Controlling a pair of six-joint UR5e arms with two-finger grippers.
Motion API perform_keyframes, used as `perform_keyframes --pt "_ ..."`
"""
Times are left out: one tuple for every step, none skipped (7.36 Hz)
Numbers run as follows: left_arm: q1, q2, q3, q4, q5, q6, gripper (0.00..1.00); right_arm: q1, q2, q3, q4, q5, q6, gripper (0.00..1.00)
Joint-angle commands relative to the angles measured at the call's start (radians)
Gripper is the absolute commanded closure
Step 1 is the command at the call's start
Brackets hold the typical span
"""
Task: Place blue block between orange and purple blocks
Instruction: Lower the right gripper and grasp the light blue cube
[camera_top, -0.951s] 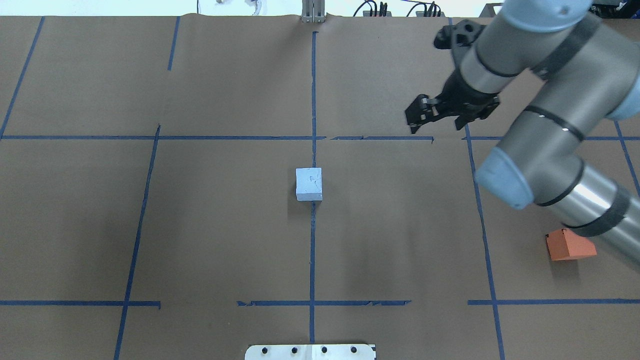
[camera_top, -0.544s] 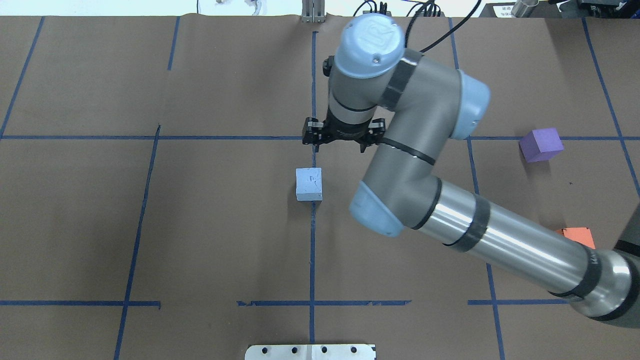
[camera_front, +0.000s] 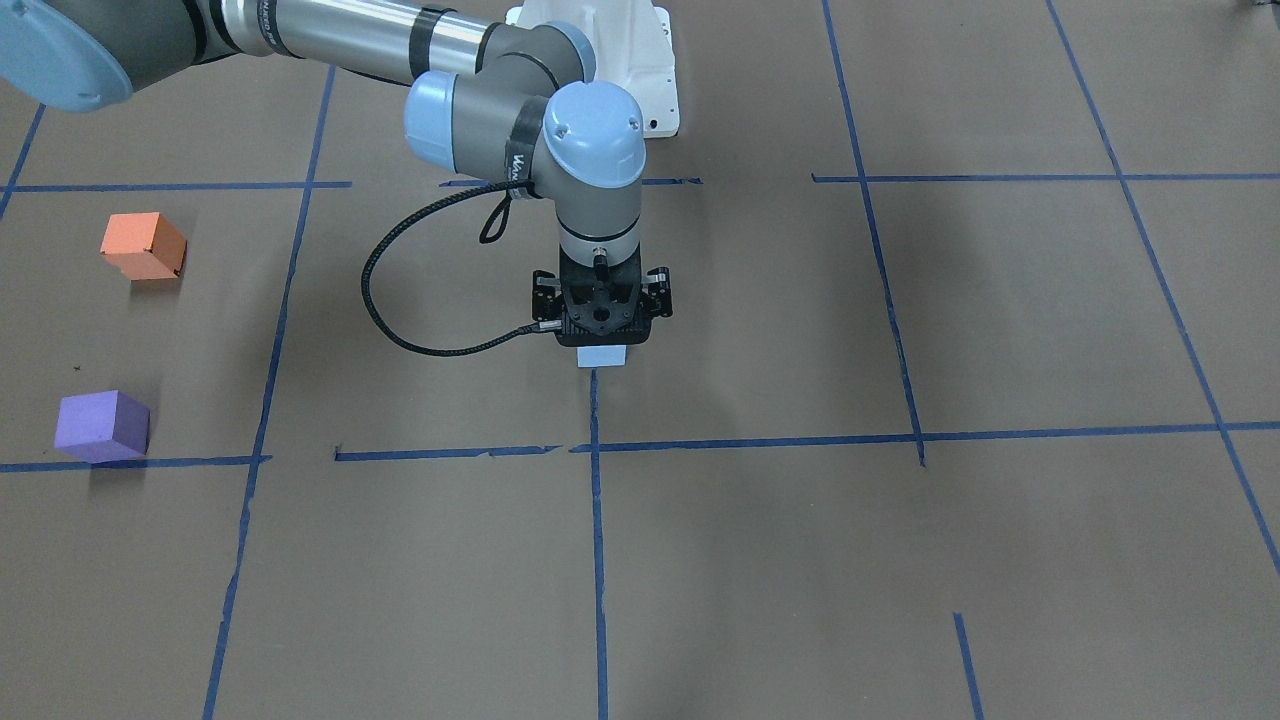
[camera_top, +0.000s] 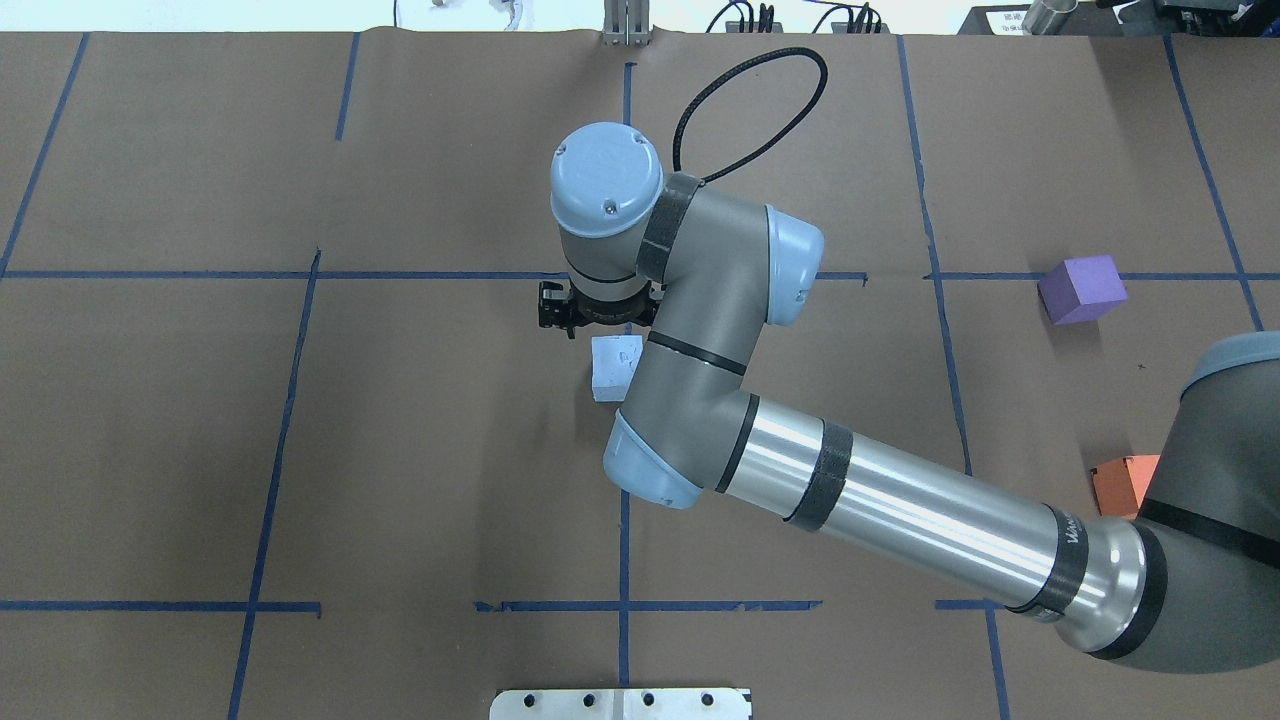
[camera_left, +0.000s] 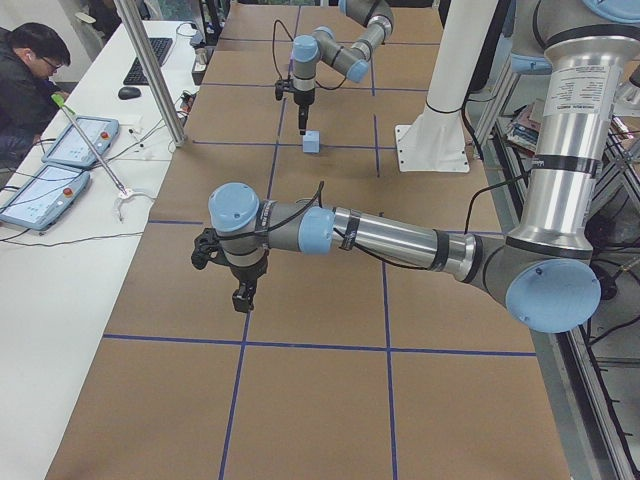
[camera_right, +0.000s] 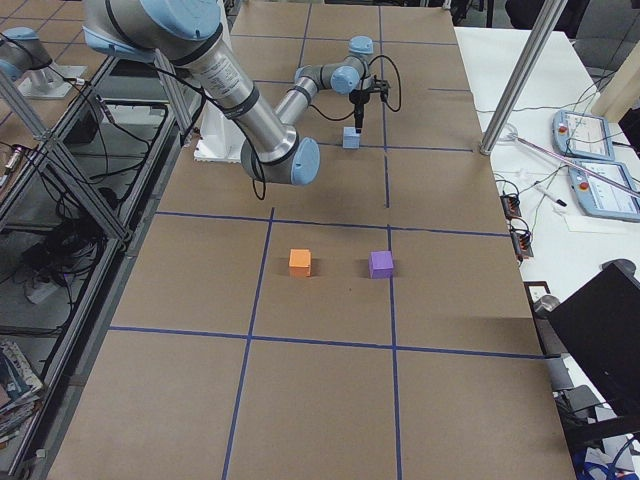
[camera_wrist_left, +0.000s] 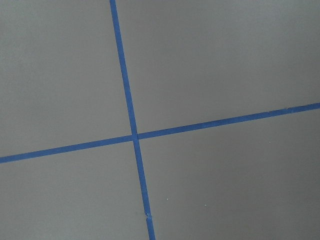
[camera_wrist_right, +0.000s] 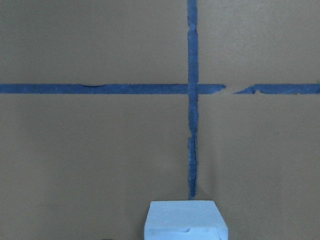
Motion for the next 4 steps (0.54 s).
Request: perform_keyframes --pt "0.000 0.000 -0.002 0.000 0.000 0.000 0.00 -0.031 -0.026 -0.032 0.019 -0.022 0.000 0.00" --pt "0.000 0.000 -0.002 0.000 0.000 0.000 0.00 -0.036 -0.041 -0.032 0.019 -0.028 -0.006 0.00" --pt "0.000 0.000 -0.002 0.000 0.000 0.000 0.00 -0.039 -0.040 -0.034 0.019 -0.030 -0.002 0.00" --pt "0.000 0.000 -0.003 0.000 0.000 0.000 0.00 -0.041 -0.033 -0.032 0.019 -0.030 0.000 0.15"
